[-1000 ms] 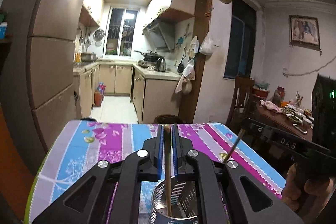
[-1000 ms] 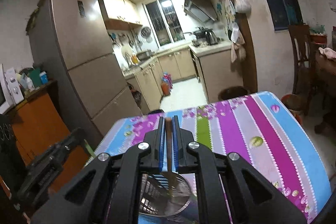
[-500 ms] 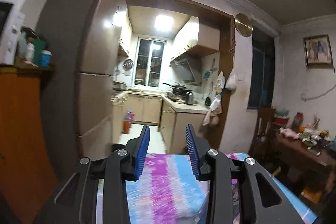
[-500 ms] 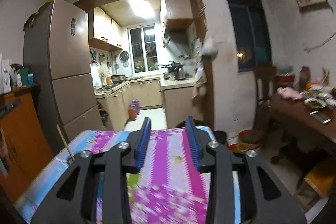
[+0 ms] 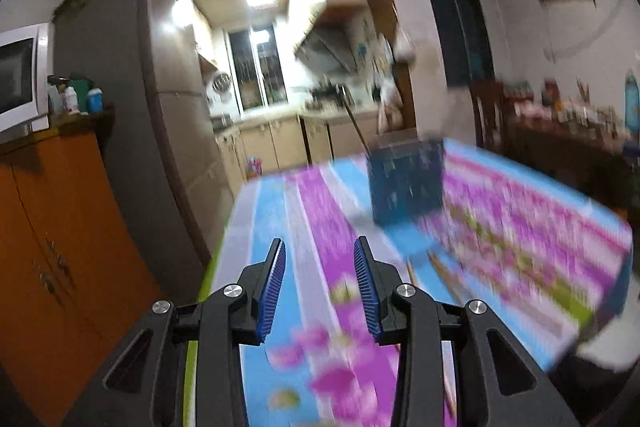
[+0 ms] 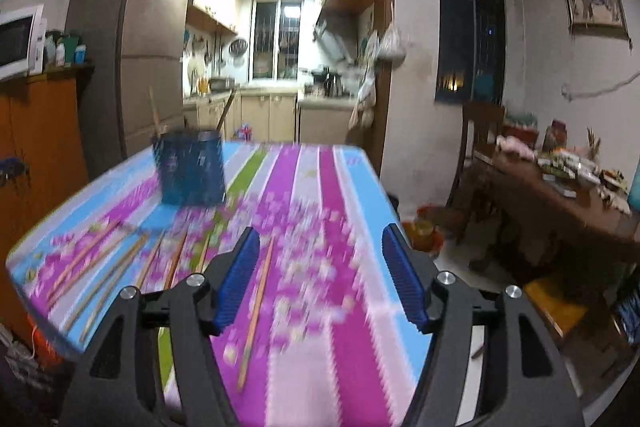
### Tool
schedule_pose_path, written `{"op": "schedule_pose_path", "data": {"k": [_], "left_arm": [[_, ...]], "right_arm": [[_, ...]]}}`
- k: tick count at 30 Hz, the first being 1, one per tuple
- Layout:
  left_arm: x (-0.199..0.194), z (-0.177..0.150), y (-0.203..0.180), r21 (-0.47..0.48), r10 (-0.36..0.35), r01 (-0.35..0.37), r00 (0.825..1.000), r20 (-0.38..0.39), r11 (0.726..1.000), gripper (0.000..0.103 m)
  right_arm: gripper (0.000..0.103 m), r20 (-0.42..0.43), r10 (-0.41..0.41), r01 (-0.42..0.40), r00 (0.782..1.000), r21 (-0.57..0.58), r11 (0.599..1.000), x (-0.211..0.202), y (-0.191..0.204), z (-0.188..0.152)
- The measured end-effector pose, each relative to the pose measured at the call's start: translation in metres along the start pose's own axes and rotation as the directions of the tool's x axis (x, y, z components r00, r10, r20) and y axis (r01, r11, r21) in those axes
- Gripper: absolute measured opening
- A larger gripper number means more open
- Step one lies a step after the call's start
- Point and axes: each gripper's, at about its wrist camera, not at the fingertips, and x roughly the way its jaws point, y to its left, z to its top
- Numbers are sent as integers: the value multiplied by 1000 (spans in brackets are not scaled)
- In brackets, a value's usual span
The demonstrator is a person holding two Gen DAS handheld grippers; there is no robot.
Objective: Organize utensils
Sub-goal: 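Move the left tool back to the chopsticks while the right tool follows, then close the left tool on another chopstick while the right tool grasps one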
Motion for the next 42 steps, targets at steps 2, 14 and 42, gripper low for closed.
{"op": "schedule_pose_path", "data": {"k": [2, 14, 42], "left_arm": [[-6, -27, -20, 29, -14, 16, 998, -56, 999, 37], [-25, -97, -91, -1, -214, 217, 961, -173, 976, 19], [8, -119, -90, -89, -179, 165, 967, -184, 982, 8]], "right_arm": [[61, -42, 21, -21, 999, 2, 1000, 0, 9, -15], [61, -158, 144, -159, 977, -83, 984, -7, 86, -79], [22, -199, 266, -300, 943, -164, 940, 18, 126, -88]]}}
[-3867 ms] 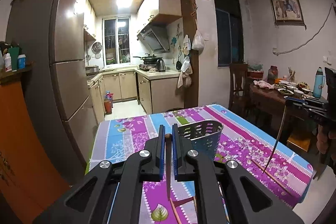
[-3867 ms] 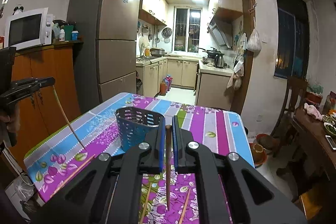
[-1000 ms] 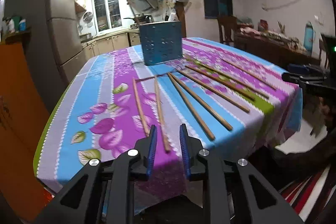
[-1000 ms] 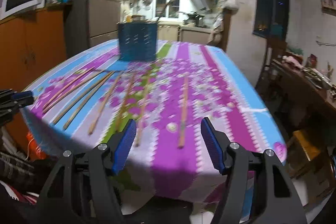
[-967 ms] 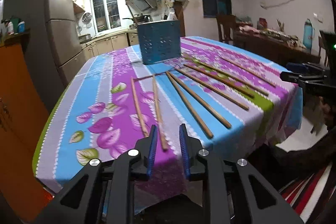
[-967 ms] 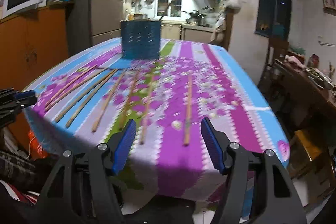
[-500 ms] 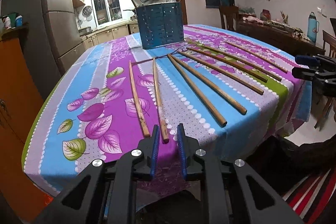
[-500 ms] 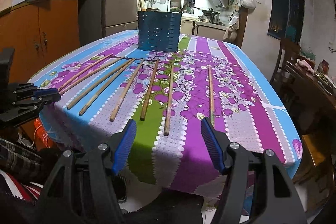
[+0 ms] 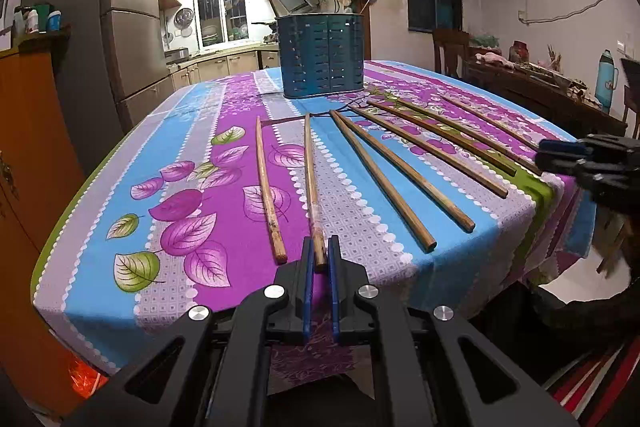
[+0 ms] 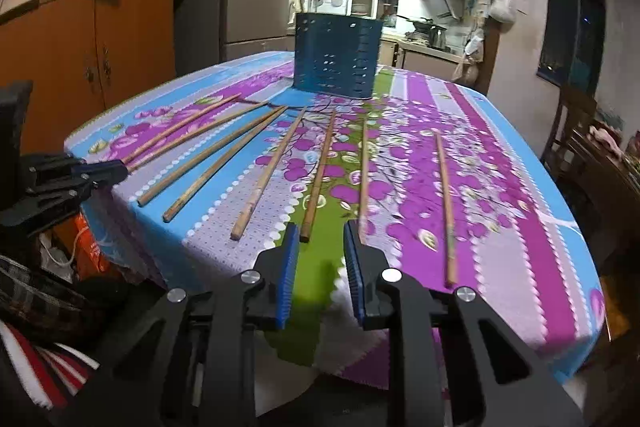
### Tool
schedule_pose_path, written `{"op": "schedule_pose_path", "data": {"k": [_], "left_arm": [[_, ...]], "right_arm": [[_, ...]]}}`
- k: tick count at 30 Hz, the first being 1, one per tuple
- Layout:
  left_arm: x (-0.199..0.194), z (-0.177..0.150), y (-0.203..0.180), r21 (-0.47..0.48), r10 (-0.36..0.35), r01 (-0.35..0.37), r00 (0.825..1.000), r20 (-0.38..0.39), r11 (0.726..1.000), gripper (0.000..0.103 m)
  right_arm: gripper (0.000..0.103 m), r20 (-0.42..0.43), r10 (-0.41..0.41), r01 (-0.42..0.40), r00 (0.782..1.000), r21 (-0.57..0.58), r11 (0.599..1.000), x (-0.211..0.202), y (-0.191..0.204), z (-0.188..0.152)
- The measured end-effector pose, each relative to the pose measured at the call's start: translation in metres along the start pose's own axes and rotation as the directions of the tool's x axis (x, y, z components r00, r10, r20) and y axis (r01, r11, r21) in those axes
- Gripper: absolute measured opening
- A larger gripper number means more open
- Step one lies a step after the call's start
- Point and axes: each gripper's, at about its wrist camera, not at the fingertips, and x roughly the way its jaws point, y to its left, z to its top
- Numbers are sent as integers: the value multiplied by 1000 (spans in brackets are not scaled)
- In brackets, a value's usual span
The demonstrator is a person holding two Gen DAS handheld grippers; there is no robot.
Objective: Organize utensils
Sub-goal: 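Close the left tool on another chopstick while the right tool grasps one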
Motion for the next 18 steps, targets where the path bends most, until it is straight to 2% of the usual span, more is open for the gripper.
{"op": "schedule_pose_path", "data": {"k": [7, 12, 18], "left_arm": [[1, 1, 1, -3, 2, -2, 1000, -3, 1000, 8], [1, 0, 1, -14, 1, -1, 1000, 1, 1000, 8], [2, 0, 1, -18, -2, 2, 1000, 4, 1000, 8]], "right_arm": [[20, -8, 49, -48, 999, 26, 998, 29, -4, 0], [6, 2, 67, -67, 998, 52, 996, 28, -1, -2], [5, 12, 64, -65, 998, 133, 989, 29, -2, -1]]}}
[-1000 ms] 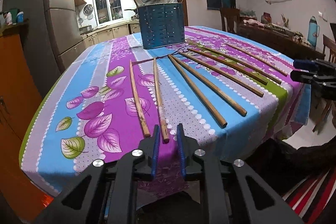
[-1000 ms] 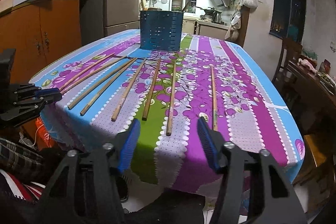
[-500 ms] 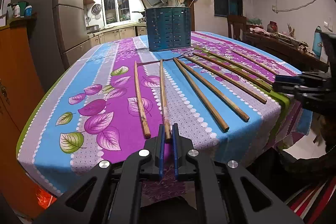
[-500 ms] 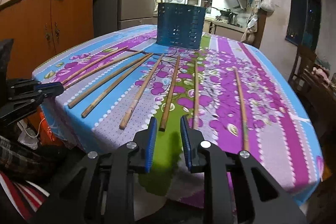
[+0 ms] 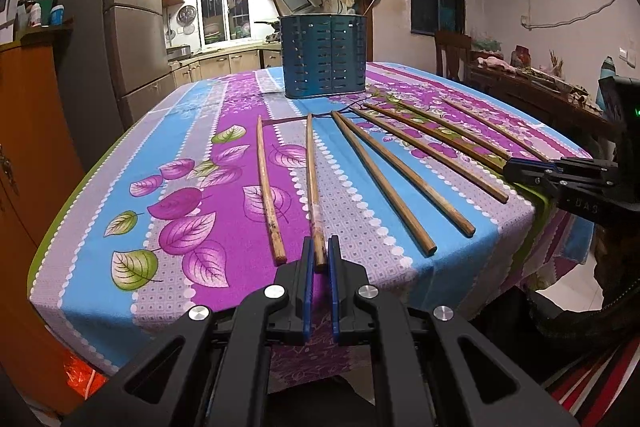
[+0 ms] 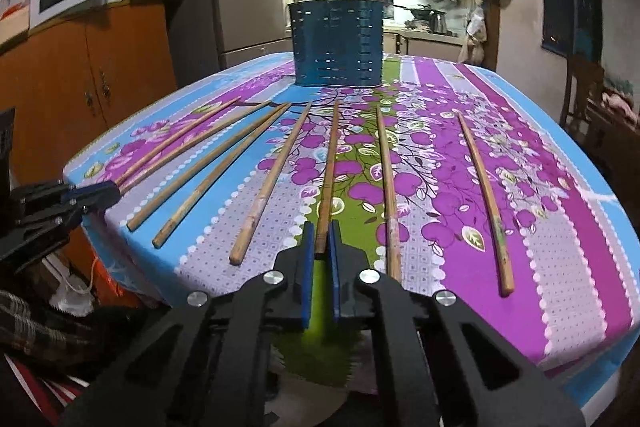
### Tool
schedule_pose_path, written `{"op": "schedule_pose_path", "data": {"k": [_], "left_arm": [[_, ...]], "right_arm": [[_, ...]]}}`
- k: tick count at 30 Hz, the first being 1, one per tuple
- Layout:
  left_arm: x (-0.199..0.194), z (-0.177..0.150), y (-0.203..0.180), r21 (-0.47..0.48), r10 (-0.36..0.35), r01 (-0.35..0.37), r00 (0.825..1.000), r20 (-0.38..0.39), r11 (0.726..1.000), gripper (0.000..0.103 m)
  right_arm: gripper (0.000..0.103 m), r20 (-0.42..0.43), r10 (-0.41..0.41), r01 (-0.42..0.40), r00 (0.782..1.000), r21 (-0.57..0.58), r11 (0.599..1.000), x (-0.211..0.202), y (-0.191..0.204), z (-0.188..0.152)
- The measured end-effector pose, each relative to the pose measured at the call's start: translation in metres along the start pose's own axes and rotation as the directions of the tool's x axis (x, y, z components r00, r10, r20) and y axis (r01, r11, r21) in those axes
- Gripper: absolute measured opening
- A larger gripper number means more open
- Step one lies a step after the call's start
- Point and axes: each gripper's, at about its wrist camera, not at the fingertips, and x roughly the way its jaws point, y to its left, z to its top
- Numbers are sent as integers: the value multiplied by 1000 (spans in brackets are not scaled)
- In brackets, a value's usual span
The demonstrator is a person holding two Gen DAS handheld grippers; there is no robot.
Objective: Organize utensils
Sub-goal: 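Close the left tool on another chopstick while the right tool grasps one, then carry the left tool's chopstick to the holder while the right tool carries its own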
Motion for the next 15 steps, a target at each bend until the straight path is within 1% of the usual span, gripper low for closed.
{"op": "schedule_pose_path", "data": {"k": [6, 10, 12, 15], "left_arm": [[-1, 2, 3, -15, -13, 13, 1000, -6, 1000, 8], [-6, 9, 5, -16, -3, 3, 1000, 6, 1000, 8], [-11, 18, 6, -15, -3, 4, 1000, 25, 1000, 8], [-20, 37, 11, -47, -17, 19, 998, 54, 999, 8]], "right_arm": [[5, 15, 7, -8, 1000, 47, 999, -3, -4, 4], [5, 53, 6, -9, 999, 60, 998, -15, -8, 16], [5, 69, 7, -11, 998, 59, 998, -19, -9, 23], [5, 96, 21, -27, 995, 57, 998, -26, -13, 40]]}}
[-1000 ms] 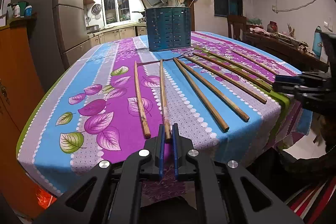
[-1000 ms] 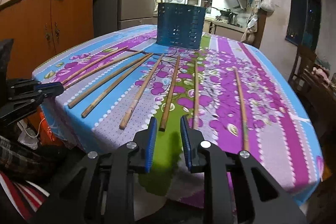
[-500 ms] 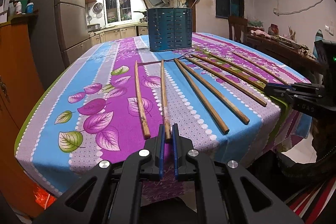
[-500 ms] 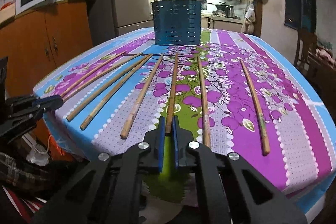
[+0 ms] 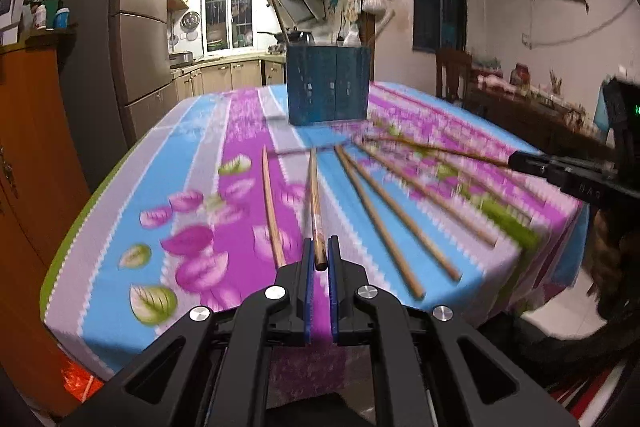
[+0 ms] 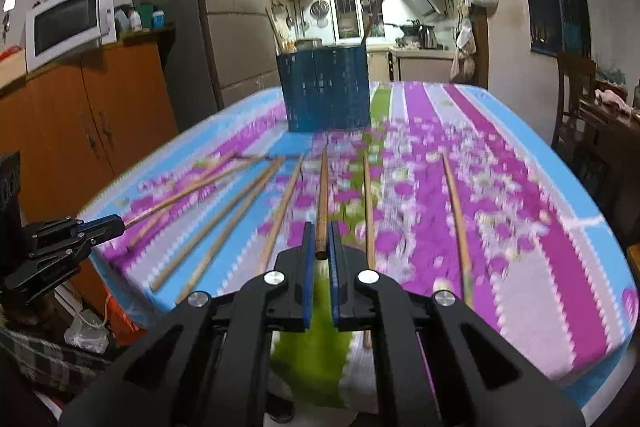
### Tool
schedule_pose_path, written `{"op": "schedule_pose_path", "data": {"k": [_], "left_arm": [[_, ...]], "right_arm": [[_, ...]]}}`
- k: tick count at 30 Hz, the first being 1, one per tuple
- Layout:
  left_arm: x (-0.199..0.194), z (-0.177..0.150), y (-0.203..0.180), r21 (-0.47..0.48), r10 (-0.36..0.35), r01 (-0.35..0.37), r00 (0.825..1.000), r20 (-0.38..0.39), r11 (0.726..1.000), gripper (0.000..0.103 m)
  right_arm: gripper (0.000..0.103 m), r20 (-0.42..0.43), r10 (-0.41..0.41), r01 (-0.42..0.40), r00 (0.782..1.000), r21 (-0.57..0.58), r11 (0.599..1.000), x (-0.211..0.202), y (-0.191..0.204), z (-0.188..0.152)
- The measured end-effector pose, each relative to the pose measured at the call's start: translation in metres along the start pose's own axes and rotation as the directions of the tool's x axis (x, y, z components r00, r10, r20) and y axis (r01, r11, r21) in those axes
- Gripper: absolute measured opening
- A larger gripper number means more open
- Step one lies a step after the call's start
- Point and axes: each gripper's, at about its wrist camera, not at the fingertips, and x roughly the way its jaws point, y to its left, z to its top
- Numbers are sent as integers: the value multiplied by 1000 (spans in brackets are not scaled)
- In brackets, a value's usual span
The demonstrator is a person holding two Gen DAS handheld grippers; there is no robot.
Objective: Organize utensils
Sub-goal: 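Carry the left tool's chopstick to the holder while the right tool carries its own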
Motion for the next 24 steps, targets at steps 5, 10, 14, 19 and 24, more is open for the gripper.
{"op": "schedule_pose_path", "data": {"k": [5, 10, 14, 19, 24], "left_arm": [[-8, 46, 8, 6, 6, -6, 998, 67, 1000, 8], [-7, 92, 15, 24, -6, 3, 993, 116, 1000, 8], [-1, 121, 16, 52, -13, 5, 988, 153, 999, 8], [4, 147, 13, 67, -22, 10, 982, 186, 998, 8], [9, 168, 12, 94, -33, 13, 977, 211, 996, 8]], "right_arm": [[5, 65, 23, -22, 998, -19, 1000, -4, -8, 44], [5, 118, 37, -29, 992, -70, 997, -1, -7, 86], [5, 136, 54, -41, 989, -95, 995, 3, -5, 107], [5, 145, 83, -66, 986, -119, 991, 9, -3, 131], [5, 151, 92, -71, 984, -140, 988, 17, 1, 149]]}}
